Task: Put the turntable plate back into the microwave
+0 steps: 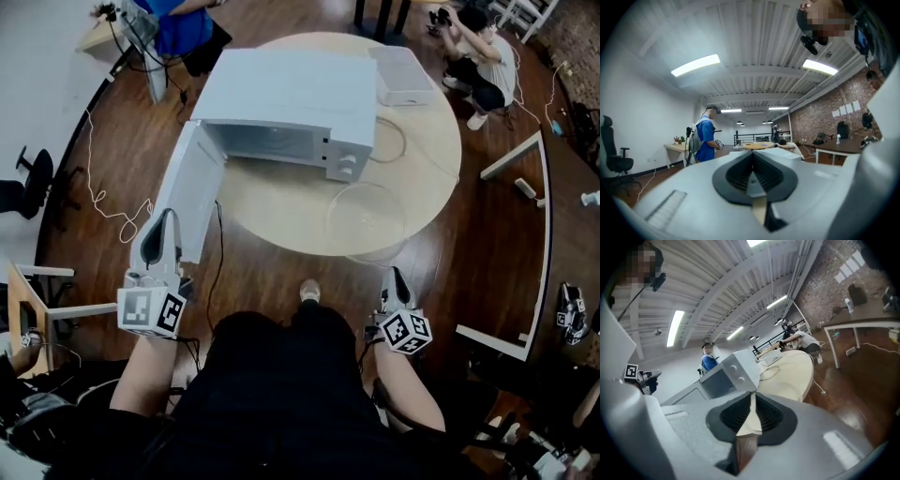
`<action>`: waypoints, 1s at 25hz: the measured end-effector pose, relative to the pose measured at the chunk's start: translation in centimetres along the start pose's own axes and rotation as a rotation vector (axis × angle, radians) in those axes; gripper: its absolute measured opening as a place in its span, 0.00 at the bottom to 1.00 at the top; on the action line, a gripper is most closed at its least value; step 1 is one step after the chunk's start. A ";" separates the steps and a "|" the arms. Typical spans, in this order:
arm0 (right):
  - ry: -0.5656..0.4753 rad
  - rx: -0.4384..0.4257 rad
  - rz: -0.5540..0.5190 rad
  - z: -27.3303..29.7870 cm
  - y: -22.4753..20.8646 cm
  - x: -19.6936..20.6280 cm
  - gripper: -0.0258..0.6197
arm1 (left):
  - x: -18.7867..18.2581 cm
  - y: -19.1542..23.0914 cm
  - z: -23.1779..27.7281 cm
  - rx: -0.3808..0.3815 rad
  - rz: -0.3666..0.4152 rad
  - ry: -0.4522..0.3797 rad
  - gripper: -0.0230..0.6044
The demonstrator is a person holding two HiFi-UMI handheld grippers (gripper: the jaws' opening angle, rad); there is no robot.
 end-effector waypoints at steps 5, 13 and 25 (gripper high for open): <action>0.072 0.061 0.326 2.9 -6.1 3.6 0.45 | 0.8 2.3 0.6 -0.052 -0.009 0.035 0.05; -0.009 0.045 0.733 7.0 -9.8 9.0 0.62 | -2.0 4.7 3.4 0.000 0.065 0.008 0.05; -0.042 0.101 0.756 8.8 -8.1 10.9 0.31 | -3.5 6.2 6.6 0.098 0.103 0.022 0.05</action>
Point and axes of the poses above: the fingertips, and each gripper's own axes: z forward along the fingers, y to its left, x out of its underside, the point moved 8 cm from there along -z, backward along the fingers, and after that the axes turned 2 degrees about -x, right-handed, at the moved point
